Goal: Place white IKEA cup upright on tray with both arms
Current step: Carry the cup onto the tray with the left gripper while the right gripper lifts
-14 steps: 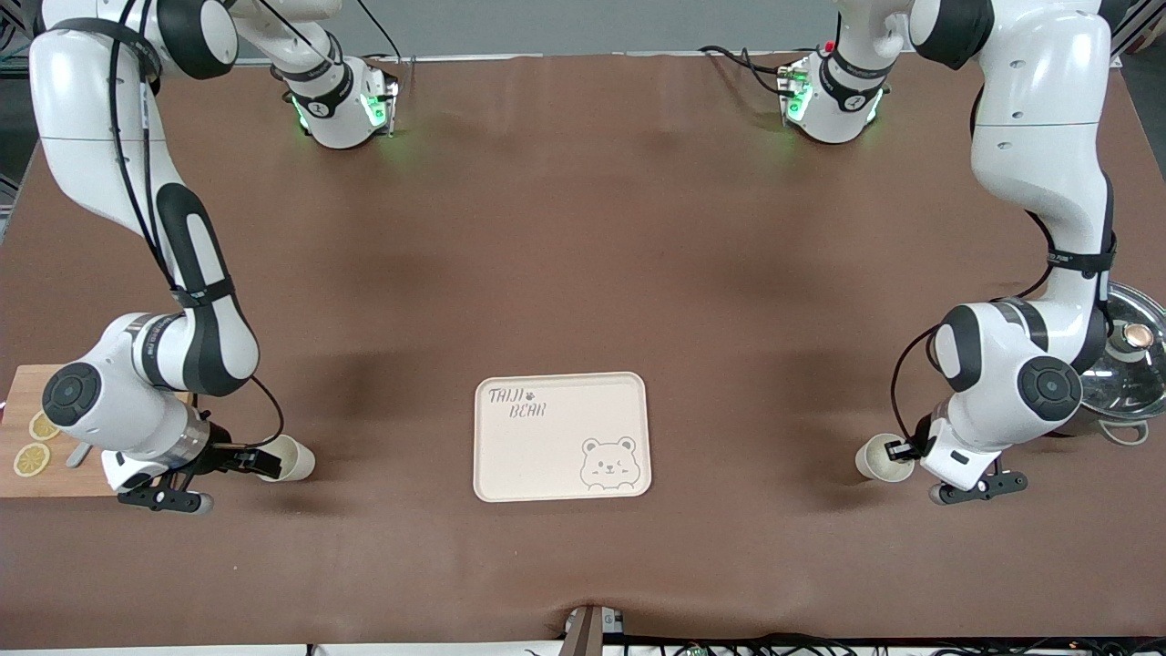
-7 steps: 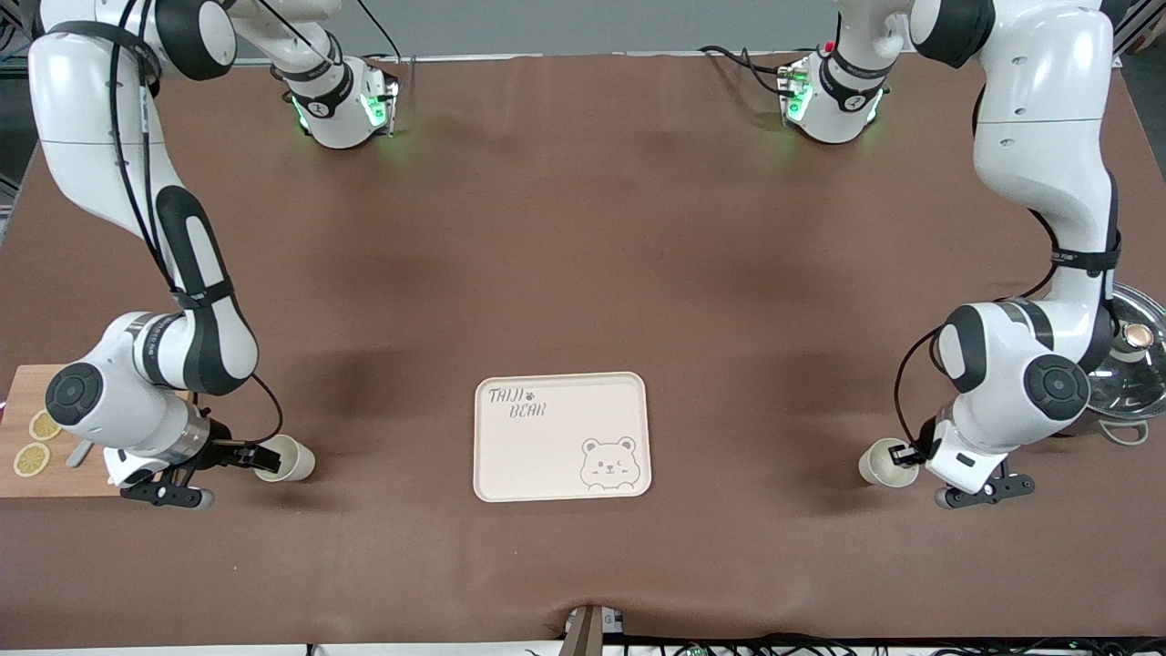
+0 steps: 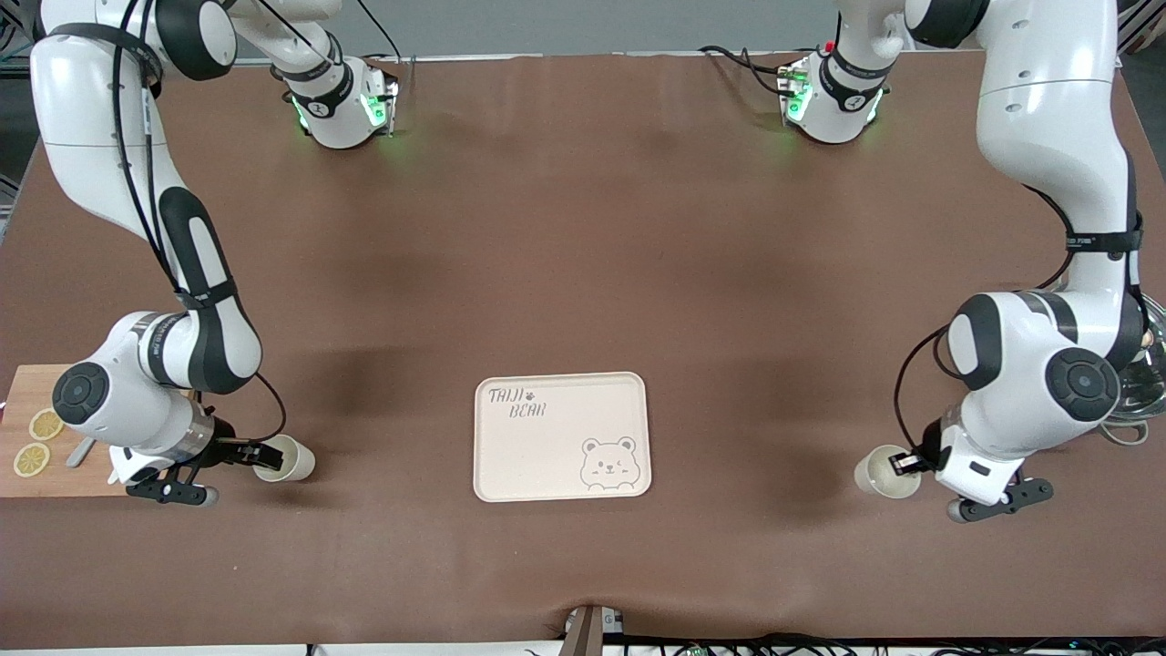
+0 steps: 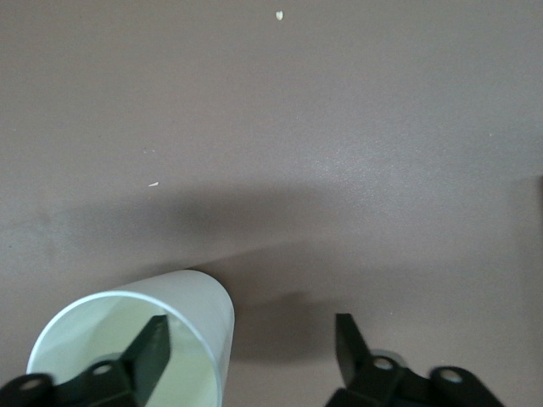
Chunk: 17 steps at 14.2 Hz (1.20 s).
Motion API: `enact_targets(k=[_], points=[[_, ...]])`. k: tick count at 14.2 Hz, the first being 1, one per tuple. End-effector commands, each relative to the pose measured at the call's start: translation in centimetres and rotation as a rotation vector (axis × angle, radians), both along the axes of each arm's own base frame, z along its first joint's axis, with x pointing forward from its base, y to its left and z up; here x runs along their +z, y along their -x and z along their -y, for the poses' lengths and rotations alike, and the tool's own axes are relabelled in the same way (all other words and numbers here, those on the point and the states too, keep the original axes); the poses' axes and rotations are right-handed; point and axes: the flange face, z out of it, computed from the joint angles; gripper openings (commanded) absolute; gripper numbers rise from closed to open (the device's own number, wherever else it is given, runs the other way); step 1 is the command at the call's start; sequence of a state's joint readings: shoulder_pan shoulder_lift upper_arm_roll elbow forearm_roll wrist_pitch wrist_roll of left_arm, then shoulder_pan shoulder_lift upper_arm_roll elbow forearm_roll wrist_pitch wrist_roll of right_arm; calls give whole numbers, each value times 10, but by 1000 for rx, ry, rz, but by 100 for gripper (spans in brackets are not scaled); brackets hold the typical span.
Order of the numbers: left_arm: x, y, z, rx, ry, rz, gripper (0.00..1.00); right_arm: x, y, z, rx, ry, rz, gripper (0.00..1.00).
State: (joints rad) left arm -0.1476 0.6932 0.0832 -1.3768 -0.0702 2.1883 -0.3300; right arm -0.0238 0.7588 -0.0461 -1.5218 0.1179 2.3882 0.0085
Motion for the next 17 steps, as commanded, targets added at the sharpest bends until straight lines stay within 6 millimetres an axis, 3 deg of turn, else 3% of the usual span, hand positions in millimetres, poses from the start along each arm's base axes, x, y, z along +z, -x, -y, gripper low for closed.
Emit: enact_targets(k=[1,4,6,9,13,17], points=[[13,4,39,45,15,-28,0,3,0,0,-5,-14,10,46],[20,11,90,98,20,-26,0,2,1,0,-11,-16,10,15],[21,19,125,143,31,-27,0,2,0,-1,-11,-16,10,0],[27,30,176,199,50,-16,0,3,0,-4,-6,-16,13,0],[28,43,228,272,81,-9,0,16,-4,-12,-23,-25,15,0],[13,58,285,306,111,18,0,80,-16,-44,-98,-61,-119,0]])
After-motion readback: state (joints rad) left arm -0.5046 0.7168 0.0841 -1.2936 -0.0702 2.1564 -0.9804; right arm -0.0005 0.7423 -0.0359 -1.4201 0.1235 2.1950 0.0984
